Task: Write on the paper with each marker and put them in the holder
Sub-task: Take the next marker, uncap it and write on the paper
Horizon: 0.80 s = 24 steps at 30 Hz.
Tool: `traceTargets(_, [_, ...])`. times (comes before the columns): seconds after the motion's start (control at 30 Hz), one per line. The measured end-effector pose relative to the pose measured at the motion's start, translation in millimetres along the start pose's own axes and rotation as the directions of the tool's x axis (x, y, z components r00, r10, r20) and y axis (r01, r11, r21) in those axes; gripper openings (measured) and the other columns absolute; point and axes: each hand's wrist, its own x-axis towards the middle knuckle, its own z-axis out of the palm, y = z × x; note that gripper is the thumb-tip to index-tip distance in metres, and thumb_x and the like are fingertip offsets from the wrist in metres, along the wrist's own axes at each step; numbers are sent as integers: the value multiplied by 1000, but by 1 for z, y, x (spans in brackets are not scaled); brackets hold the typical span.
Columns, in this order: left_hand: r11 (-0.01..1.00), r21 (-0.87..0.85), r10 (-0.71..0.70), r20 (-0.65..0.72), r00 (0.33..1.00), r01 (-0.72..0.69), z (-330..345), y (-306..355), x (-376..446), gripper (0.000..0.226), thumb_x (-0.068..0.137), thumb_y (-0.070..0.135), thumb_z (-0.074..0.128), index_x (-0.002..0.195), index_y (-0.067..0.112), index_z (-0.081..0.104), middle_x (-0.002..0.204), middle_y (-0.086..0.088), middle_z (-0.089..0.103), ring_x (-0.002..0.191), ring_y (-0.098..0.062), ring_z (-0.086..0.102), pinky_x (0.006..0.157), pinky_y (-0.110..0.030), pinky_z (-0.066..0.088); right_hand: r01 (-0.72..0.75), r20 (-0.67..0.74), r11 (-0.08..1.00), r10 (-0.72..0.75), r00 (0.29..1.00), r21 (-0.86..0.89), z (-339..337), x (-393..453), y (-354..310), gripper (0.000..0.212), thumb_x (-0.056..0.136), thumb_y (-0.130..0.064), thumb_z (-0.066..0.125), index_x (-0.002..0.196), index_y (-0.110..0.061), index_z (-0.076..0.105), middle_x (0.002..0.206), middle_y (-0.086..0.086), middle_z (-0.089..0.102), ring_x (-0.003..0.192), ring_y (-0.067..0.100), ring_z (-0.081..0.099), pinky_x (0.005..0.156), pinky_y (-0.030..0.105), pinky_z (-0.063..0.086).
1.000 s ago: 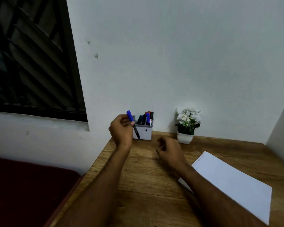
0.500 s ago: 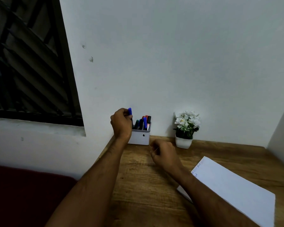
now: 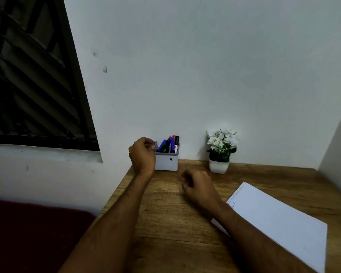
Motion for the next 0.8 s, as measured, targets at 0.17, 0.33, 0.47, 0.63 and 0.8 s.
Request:
traceTargets(0.17, [993,117,-12,41,999,8,-19,-12,-16,16,83,0,73,96,8,74,89,-4,74,81,-13,67,66,-16,45,4,-2,1000,-4,1000,5,-2,-6,-3,22,95,-9,65,114,-22,66,98,-10,66,85,-1,60,66,10,45])
traceTargets(0.33, [936,351,-74,108,991,31,-40,-26,-40,6,84,15,75,88,18,71,90,-3,73,82,-20,68,68,-24,49,0,-15,1000,0,1000,3,0,-16,-7,23,95,-10,66,115,-21,67,100,-9,66,86,-1,60,67,9,44])
traceTargets(0.47, [825,564,-172,183,968,40,-53,-36,-60,10,83,20,74,91,18,69,94,-4,69,83,-23,67,65,-28,53,-12,-11,1000,12,1000,-5,1,-25,-10,25,95,-12,65,119,-17,69,104,-5,69,91,4,62,78,19,53])
traceTargets(0.63, [760,650,-168,214,962,-12,-62,-44,-78,8,83,11,69,87,18,68,94,-4,68,83,-21,65,64,-29,54,-12,-4,1000,12,1000,4,2,-37,-16,22,95,-14,65,116,-19,70,102,-5,69,92,6,63,83,25,57])
traceTargets(0.8, [750,654,-98,249,963,-93,-61,-42,-85,15,87,3,59,86,15,66,93,-5,67,85,-21,64,70,-32,57,-14,-6,1000,14,1000,5,1,-45,-18,21,96,-18,63,115,-20,71,103,-6,69,94,6,62,85,32,59])
